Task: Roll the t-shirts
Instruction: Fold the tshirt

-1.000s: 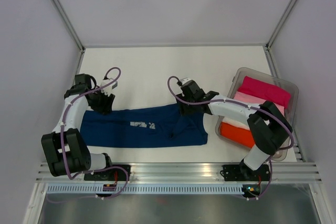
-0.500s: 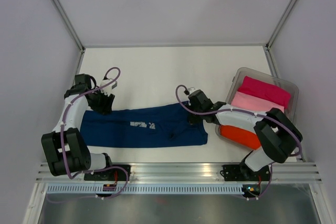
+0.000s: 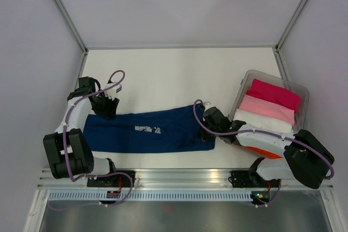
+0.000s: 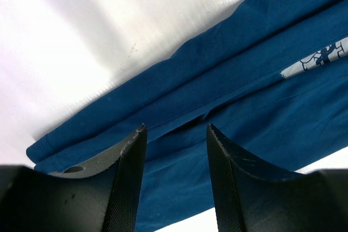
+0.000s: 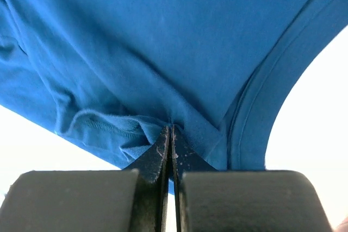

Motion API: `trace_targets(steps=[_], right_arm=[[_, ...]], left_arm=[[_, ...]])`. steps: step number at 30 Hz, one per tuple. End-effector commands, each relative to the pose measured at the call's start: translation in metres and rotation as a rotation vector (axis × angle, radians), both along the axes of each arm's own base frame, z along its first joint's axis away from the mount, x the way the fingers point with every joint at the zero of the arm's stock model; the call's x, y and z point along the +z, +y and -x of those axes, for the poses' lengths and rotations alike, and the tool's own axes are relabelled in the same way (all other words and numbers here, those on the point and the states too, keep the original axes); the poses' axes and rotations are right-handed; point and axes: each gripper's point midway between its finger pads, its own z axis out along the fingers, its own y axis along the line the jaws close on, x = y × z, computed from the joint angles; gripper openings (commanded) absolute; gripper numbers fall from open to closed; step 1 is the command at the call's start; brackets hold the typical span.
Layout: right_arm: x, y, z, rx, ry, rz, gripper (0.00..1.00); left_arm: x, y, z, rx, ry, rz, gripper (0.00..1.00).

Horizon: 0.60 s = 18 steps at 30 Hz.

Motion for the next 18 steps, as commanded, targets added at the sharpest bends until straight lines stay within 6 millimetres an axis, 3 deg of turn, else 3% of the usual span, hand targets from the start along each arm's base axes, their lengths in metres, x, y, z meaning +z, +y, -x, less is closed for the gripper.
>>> trace_targets(steps=[1,6,15,17,18], right_arm=[[0.001,-0.003,0.004,-0.059,-0.014,-0.016,0.04],[0.006,-0.019,0.008,-0.099,-0.030,0.010,0.10],[0.011,-0.030,0.029,-0.052,0.005,0.047,0.39],[0.021,-0.028,0.028,-0.034,-0.017,0.070,0.40],[0.035,-0.022,0.019,-0.041,-0.061,0.068,0.40]], left_arm=[[0.008,-0.001,-0.009,0.012,-0.029,0.014,0.54],[0.006,0.000,-0.009,0.010,-0.026,0.007,0.54],[0.005,0.001,-0.010,0.013,-0.024,0.004,0.54],[0.005,0.002,-0.011,0.015,-0.026,0.000,0.54],[0.006,0.002,-0.011,0.018,-0.027,-0.001,0.54]])
